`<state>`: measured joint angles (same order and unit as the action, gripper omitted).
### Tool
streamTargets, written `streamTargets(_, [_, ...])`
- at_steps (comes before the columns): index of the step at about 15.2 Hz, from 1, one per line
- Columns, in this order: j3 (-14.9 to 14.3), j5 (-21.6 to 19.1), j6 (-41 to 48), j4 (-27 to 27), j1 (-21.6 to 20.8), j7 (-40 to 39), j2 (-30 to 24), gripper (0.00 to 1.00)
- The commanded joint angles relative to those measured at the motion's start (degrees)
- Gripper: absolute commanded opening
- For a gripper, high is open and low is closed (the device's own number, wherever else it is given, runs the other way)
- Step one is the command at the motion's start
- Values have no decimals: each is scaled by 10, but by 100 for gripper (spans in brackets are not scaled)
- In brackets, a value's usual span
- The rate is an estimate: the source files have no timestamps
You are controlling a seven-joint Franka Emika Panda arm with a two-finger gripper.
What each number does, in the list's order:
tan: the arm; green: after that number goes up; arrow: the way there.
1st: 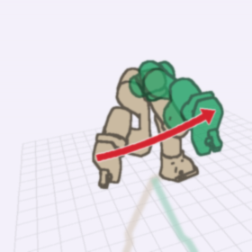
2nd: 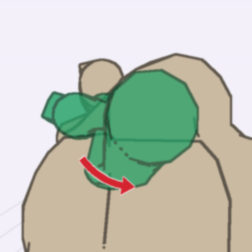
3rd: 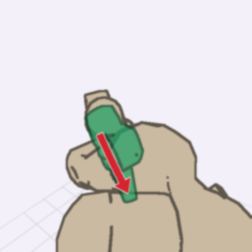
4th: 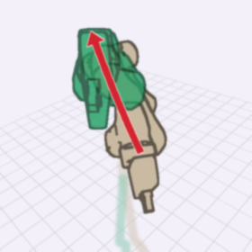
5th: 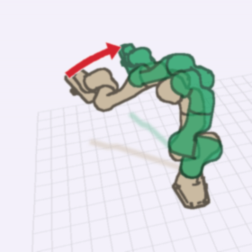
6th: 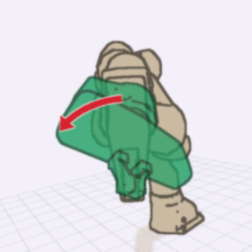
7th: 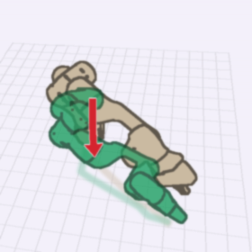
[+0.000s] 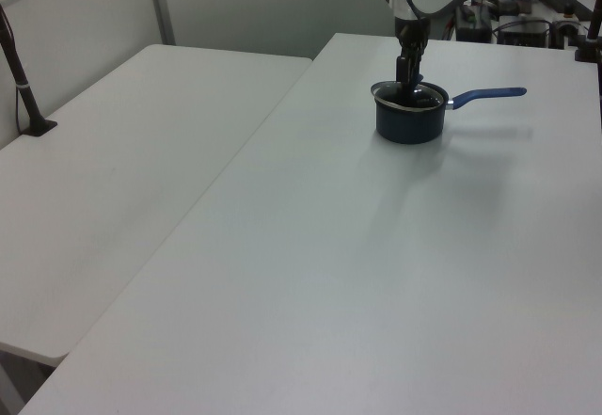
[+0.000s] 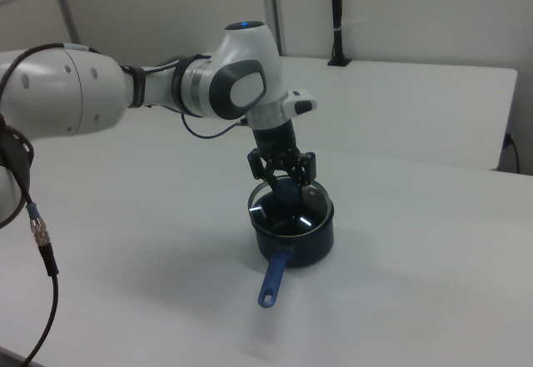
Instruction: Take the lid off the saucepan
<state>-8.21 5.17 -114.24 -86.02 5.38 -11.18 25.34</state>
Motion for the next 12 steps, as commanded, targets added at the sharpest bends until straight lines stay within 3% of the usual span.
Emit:
streamTargets(1, [-9, 8, -12, -6, -5, -18, -8, 54])
streamTargets(8, [-16, 12, -3, 2, -5, -24, -16, 53])
streamTargets(12, [-15, 53, 14, 9, -9, -21, -19, 53])
